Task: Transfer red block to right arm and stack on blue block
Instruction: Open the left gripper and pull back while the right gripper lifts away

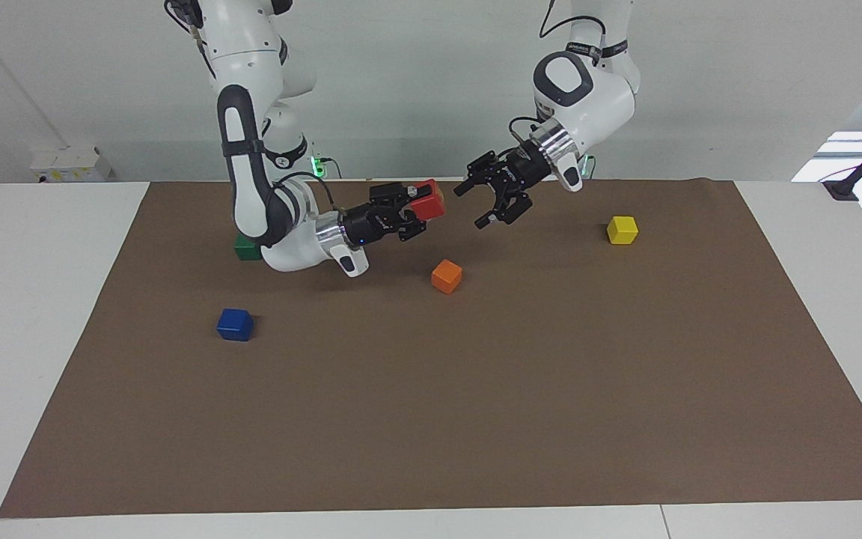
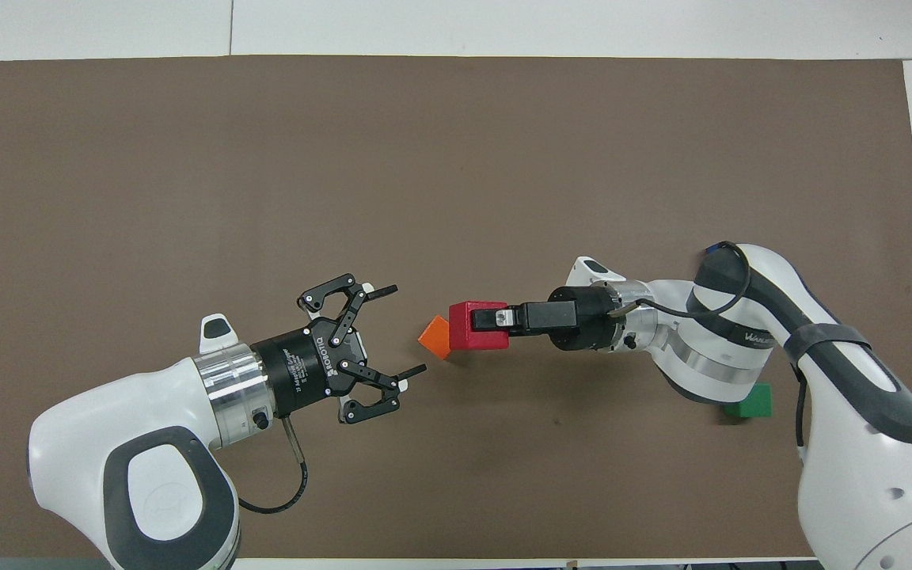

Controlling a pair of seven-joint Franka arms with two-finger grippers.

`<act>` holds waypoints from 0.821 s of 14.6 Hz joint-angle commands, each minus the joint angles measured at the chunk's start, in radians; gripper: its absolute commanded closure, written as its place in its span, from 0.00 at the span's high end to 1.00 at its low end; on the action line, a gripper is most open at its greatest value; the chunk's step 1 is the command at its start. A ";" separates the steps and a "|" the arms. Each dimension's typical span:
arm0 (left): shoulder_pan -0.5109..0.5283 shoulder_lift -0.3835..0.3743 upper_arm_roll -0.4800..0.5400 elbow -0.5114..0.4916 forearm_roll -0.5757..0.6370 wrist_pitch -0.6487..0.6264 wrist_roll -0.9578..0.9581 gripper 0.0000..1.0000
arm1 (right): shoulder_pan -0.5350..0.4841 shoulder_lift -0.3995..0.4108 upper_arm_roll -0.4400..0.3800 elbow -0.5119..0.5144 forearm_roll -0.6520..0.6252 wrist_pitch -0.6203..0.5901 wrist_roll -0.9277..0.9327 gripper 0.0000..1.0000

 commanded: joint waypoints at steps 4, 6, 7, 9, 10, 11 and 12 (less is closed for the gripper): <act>0.124 -0.051 -0.001 -0.071 0.139 -0.129 0.098 1.00 | -0.106 -0.114 0.002 0.099 -0.269 0.297 0.278 0.00; 0.229 -0.021 -0.003 -0.056 0.228 -0.220 0.154 1.00 | -0.152 -0.117 0.002 0.149 -0.407 0.349 0.378 0.00; 0.269 -0.001 -0.003 -0.040 0.271 -0.256 0.202 1.00 | -0.169 -0.125 0.001 0.177 -0.478 0.383 0.430 0.00; 0.326 0.050 -0.001 0.012 0.412 -0.287 0.271 1.00 | -0.206 -0.125 0.002 0.255 -0.659 0.435 0.552 0.00; 0.349 0.070 -0.001 0.047 0.511 -0.301 0.276 1.00 | -0.217 -0.122 0.002 0.293 -0.754 0.465 0.620 0.00; 0.378 0.105 -0.001 0.093 0.602 -0.326 0.277 1.00 | -0.217 -0.119 0.002 0.324 -0.863 0.498 0.678 0.00; 0.401 0.149 -0.001 0.158 0.686 -0.356 0.279 1.00 | -0.218 -0.117 0.002 0.346 -0.972 0.528 0.721 0.00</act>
